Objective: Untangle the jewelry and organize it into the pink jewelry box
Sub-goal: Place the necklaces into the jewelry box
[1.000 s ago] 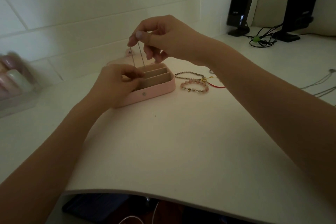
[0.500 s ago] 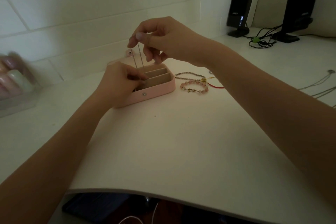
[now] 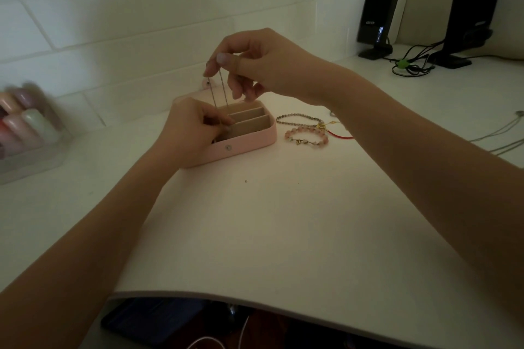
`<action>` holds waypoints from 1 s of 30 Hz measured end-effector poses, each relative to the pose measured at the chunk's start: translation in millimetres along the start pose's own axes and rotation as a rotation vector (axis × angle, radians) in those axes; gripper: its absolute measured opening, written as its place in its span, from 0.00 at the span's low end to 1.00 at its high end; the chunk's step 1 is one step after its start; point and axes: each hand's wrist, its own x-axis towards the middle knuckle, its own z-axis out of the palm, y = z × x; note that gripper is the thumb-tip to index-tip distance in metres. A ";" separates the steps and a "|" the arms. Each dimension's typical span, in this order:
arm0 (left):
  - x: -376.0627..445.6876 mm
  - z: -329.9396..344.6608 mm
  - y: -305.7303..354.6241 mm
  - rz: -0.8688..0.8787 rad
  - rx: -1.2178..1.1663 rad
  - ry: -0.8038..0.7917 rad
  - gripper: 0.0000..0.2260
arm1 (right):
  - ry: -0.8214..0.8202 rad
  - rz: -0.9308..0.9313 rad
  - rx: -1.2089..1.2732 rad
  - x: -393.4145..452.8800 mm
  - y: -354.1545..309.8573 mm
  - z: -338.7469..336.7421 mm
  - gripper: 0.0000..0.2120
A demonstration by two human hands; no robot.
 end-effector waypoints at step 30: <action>-5.8 0.6 -5.4 0.194 -0.173 0.082 0.04 | 0.051 0.130 -0.237 3.2 31.2 -7.0 0.03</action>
